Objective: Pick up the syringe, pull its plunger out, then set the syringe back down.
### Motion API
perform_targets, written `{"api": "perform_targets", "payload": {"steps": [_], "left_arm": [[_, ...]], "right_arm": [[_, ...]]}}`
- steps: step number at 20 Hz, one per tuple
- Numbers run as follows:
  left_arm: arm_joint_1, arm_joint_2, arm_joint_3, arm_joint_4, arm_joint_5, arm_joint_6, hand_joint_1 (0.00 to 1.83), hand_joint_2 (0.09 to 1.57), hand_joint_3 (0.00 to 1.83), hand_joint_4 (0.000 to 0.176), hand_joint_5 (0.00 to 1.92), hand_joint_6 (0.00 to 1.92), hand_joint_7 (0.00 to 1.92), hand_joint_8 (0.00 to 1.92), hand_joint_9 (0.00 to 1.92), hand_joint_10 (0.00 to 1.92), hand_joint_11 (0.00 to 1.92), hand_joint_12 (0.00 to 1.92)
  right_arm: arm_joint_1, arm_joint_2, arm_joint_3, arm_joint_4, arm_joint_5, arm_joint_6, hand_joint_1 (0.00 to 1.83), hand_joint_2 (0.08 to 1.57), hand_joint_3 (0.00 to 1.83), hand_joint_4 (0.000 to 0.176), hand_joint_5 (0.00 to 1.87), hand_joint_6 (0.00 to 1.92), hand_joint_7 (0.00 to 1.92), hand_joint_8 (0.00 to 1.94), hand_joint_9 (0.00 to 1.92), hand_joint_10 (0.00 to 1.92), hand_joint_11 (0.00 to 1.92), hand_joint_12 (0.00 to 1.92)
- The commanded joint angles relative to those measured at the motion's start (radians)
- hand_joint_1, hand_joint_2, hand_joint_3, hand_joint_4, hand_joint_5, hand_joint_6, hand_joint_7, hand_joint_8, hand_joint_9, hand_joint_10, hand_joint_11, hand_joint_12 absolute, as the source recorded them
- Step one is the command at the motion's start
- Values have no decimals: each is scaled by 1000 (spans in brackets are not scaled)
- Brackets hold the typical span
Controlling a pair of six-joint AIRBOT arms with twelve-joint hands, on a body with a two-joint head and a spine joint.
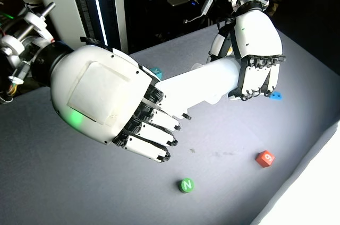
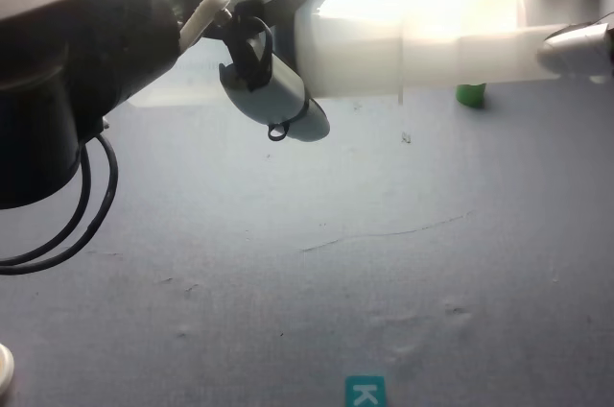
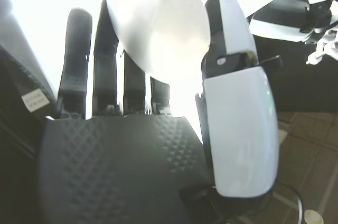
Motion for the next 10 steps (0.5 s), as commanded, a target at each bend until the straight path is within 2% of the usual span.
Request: {"api": "perform_targets", "payload": {"steps": [1,3,10], "left_arm": [[-4,8,6,61,-48,34,1211,1124,0,29,953,1051,982,992,888,714,450,1328],[-4,8,6,61,-48,34,1215,1119,0,25,957,1055,998,962,906,723,499,1289],[-2,8,4,63,-48,34,1212,1126,2,24,945,1079,975,995,881,741,477,1289]], "right_arm": [[21,22,6,7,150,13,1333,1235,0,0,758,1251,759,1449,643,1566,235,1727],[26,31,4,7,146,15,1330,1240,0,0,763,1248,740,1476,629,1579,219,1745],[45,45,2,8,140,14,1325,1250,1,0,750,1277,710,1530,615,1580,208,1724]]}}
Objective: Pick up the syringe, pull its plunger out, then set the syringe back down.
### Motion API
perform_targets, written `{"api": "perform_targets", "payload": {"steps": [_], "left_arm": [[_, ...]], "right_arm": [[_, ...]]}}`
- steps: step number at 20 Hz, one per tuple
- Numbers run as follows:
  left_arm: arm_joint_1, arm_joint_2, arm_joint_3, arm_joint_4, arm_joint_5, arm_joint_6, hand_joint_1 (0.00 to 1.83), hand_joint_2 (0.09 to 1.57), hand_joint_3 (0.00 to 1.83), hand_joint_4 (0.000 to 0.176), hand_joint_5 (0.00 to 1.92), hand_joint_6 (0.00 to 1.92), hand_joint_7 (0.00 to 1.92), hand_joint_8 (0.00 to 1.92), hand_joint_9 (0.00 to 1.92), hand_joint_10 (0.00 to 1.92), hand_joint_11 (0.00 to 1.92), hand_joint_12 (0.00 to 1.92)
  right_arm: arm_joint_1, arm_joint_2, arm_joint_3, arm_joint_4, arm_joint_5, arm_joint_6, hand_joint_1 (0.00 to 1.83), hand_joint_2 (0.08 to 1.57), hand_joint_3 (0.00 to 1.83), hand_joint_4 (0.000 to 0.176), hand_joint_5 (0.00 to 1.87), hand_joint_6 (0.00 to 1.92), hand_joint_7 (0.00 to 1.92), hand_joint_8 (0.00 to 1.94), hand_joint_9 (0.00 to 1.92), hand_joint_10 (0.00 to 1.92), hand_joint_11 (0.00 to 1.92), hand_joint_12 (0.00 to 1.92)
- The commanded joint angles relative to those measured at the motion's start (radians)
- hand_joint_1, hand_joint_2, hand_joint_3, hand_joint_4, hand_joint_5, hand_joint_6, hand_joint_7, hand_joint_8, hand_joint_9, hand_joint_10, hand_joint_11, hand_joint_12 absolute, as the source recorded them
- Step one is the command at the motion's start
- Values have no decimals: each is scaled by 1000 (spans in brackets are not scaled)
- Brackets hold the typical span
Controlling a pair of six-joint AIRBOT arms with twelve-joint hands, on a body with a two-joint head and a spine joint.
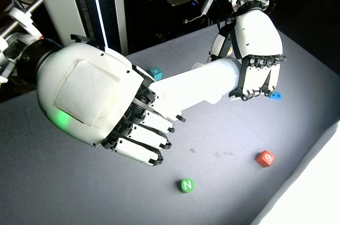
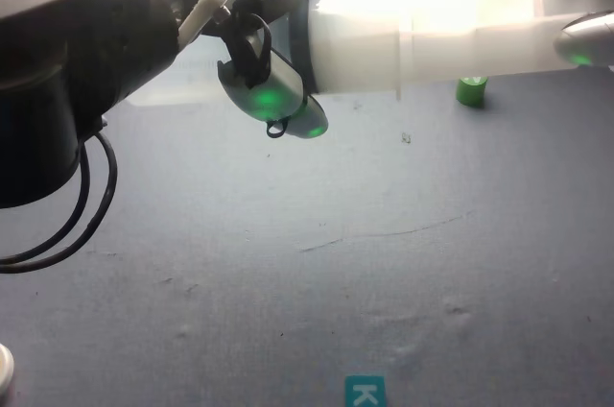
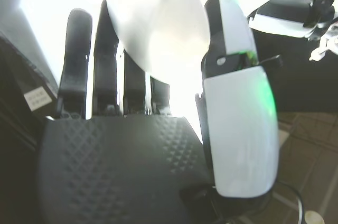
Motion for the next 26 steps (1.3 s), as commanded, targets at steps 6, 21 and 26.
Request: {"api": "perform_targets", "payload": {"steps": [6,21,26], "left_arm": [[-5,8,3,58,-41,34,1212,1132,0,13,927,1133,975,966,880,735,463,1313],[-5,7,-2,61,-41,34,1211,1130,0,20,933,1107,977,982,898,713,495,1289],[-4,7,0,63,-41,34,1364,1132,0,0,917,1106,998,942,799,1299,480,1341]], "right_arm": [[23,15,1,10,161,12,1330,1240,0,0,762,1273,738,1473,629,1561,245,1690],[21,10,-1,10,161,12,204,631,0,0,0,0,0,0,0,0,0,0],[14,6,-1,-2,155,1,188,651,0,0,0,0,0,0,0,0,0,0]]}}
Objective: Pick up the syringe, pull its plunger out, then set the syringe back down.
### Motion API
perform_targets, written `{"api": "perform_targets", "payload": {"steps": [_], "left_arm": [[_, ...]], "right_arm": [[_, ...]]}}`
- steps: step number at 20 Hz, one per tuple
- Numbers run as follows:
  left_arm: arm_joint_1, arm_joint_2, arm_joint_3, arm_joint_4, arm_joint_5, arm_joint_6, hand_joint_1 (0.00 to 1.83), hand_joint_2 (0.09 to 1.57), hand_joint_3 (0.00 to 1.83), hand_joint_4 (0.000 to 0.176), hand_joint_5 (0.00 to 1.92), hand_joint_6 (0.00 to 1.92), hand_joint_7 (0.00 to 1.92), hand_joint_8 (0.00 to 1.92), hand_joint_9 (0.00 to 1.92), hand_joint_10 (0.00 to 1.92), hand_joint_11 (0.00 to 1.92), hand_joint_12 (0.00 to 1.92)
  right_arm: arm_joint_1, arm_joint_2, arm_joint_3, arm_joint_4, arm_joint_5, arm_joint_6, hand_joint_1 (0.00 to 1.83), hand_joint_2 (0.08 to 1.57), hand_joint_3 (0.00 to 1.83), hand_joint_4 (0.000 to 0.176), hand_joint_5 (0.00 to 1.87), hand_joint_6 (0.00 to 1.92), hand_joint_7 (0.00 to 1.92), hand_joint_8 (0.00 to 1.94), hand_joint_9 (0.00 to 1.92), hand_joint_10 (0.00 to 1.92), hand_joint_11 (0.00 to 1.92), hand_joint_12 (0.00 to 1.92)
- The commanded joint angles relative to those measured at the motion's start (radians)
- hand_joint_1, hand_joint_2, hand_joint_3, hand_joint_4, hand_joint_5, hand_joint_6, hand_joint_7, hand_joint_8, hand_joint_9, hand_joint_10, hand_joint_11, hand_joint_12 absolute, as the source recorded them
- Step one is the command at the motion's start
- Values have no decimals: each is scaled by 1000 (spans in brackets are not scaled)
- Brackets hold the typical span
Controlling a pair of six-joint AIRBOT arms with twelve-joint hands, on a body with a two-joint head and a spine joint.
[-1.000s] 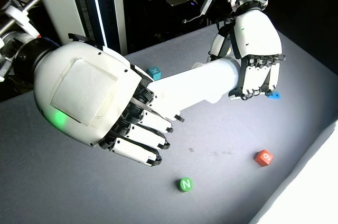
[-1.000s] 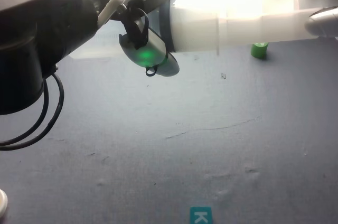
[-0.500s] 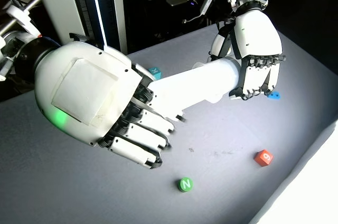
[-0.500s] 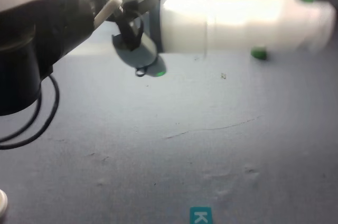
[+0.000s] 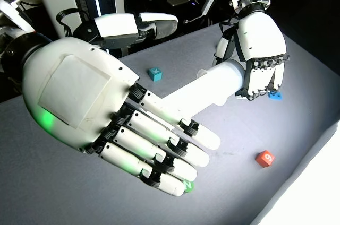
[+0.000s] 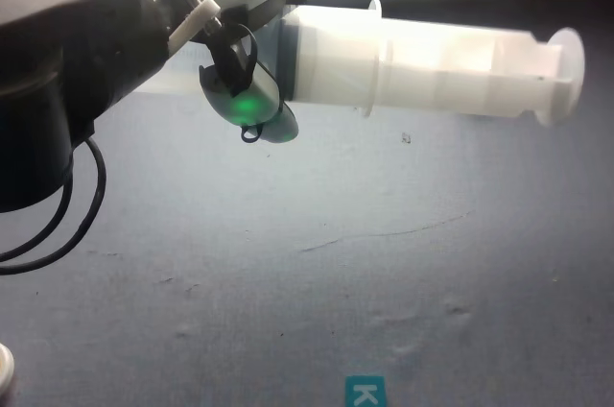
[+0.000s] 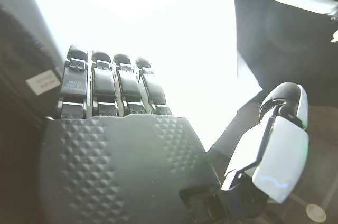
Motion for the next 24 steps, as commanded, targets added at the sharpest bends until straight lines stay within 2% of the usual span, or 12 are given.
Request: {"api": "perform_targets", "payload": {"steps": [1,3,5,6,10,13,16,17,18,21,22,24], "left_arm": [[-9,2,2,59,-13,-5,1365,1130,0,0,926,1098,1000,935,802,1290,495,1320],[-2,1,4,71,-13,-15,1361,1139,0,0,908,1132,981,957,781,1319,463,1342],[25,0,5,116,-13,-73,1361,1140,0,0,899,1156,986,947,779,1306,460,1314],[34,0,5,116,-13,-74,1357,1148,1,0,883,1199,967,967,766,1315,472,1312],[77,-4,6,150,-13,-122,1362,1141,0,0,892,1156,987,954,785,1312,474,1350],[112,-13,12,198,-19,-199,1359,1148,1,0,893,1146,964,996,763,1354,447,1393],[141,-23,17,212,-20,-226,1360,1146,0,0,901,1143,967,980,767,1340,444,1391],[150,-25,18,227,-22,-245,1361,1140,0,0,912,1128,976,969,779,1322,465,1368],[171,-31,20,266,-37,-306,1363,1135,0,0,914,1130,995,928,793,1306,465,1368],[215,-49,25,317,-65,-382,1362,1140,0,0,893,1143,986,963,789,1318,461,1385],[227,-56,29,330,-69,-400,1238,1140,1,0,901,1142,966,1016,788,1063,440,1391],[253,-73,39,358,-75,-435,1212,1129,0,22,935,1083,973,1020,832,917,472,1371]], "right_arm": [[7,3,1,-25,89,-1,175,658,0,0,0,0,0,0,0,0,0,0],[-8,-3,-4,-73,75,-3,158,668,0,0,0,0,0,0,0,0,0,0],[-13,-4,-5,-74,87,-7,159,662,0,0,0,0,0,0,0,0,0,0],[-13,-4,-5,-80,97,-14,169,672,0,0,0,0,0,0,0,0,0,0],[-16,-4,-5,-86,108,-28,105,679,0,0,0,0,0,0,0,0,0,0],[-16,-5,-5,-87,109,-28,143,673,0,0,0,0,0,0,0,0,0,0],[-20,-5,-8,-98,114,-28,158,681,0,0,0,0,0,0,0,0,0,0],[-20,-5,-9,-98,114,-28,154,689,0,0,0,0,0,0,0,0,0,0],[-20,-5,-9,-98,116,-28,152,697,1,0,0,0,0,0,0,0,0,0],[-21,-5,-11,-99,117,-28,126,728,13,0,0,0,0,0,0,0,0,0],[-21,-5,-11,-100,117,-28,131,737,17,0,0,0,0,0,0,0,0,0],[-22,-5,-12,-102,118,-28,110,741,17,0,0,0,0,0,0,0,0,0]]}}
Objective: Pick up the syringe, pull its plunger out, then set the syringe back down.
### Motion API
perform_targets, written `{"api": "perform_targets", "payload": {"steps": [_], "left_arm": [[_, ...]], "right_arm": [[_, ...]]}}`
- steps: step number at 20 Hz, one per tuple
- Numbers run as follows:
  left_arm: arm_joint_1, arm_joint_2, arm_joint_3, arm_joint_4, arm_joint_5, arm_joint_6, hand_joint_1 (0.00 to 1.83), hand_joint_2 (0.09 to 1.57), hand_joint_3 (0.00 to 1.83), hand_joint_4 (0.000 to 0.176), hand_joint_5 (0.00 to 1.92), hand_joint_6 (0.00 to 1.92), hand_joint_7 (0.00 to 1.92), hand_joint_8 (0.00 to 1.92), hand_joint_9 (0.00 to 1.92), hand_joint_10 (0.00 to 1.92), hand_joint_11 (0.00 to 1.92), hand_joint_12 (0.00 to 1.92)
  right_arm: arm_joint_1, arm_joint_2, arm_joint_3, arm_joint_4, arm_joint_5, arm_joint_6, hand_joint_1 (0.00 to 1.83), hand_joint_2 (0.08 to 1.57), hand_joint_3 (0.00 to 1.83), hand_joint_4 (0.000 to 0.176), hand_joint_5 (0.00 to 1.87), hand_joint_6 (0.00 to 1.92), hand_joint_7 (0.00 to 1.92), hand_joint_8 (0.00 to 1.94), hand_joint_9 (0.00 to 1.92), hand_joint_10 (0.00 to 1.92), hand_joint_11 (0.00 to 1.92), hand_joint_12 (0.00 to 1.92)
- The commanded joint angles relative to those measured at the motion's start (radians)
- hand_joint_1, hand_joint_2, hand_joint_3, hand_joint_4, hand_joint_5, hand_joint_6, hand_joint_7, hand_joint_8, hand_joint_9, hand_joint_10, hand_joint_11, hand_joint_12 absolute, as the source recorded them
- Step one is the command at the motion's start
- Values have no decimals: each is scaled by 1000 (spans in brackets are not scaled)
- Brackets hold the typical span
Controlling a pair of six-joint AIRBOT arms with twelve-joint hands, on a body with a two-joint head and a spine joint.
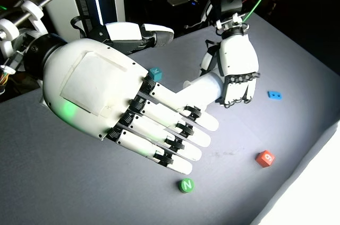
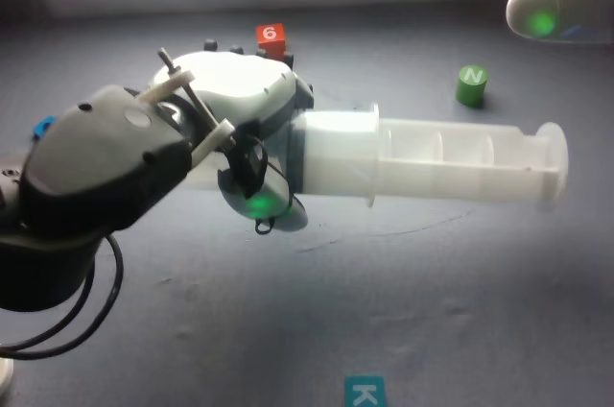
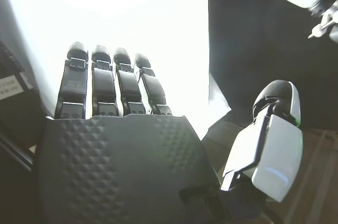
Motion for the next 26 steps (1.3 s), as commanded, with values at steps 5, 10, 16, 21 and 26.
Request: {"api": "perform_targets", "payload": {"steps": [5,10,16,21,26], "left_arm": [[42,-24,29,107,-81,-81,1359,1132,0,0,920,1102,1001,945,794,1296,493,1372],[93,-45,62,155,-98,-156,1362,1138,0,0,901,1134,985,957,795,1309,498,1336],[138,-62,81,190,-120,-216,1213,1126,1,22,938,1079,982,1007,840,942,478,1402],[153,-65,84,196,-121,-225,1237,1140,0,0,920,1134,958,1009,789,1052,452,1382],[153,-64,84,197,-124,-225,944,1211,1,0,581,569,718,748,580,878,188,1389]], "right_arm": [[8,8,-4,-6,126,4,148,766,23,0,0,0,0,0,0,0,0,0],[7,8,-5,-6,127,4,122,796,29,0,0,0,0,0,0,0,0,0],[5,8,-5,-10,131,4,145,826,35,0,0,0,0,0,0,0,0,0],[3,8,-5,-11,135,4,154,861,34,0,0,0,0,0,0,0,0,0],[1,9,-5,-16,141,4,151,871,30,0,0,0,0,0,0,0,0,0]]}}
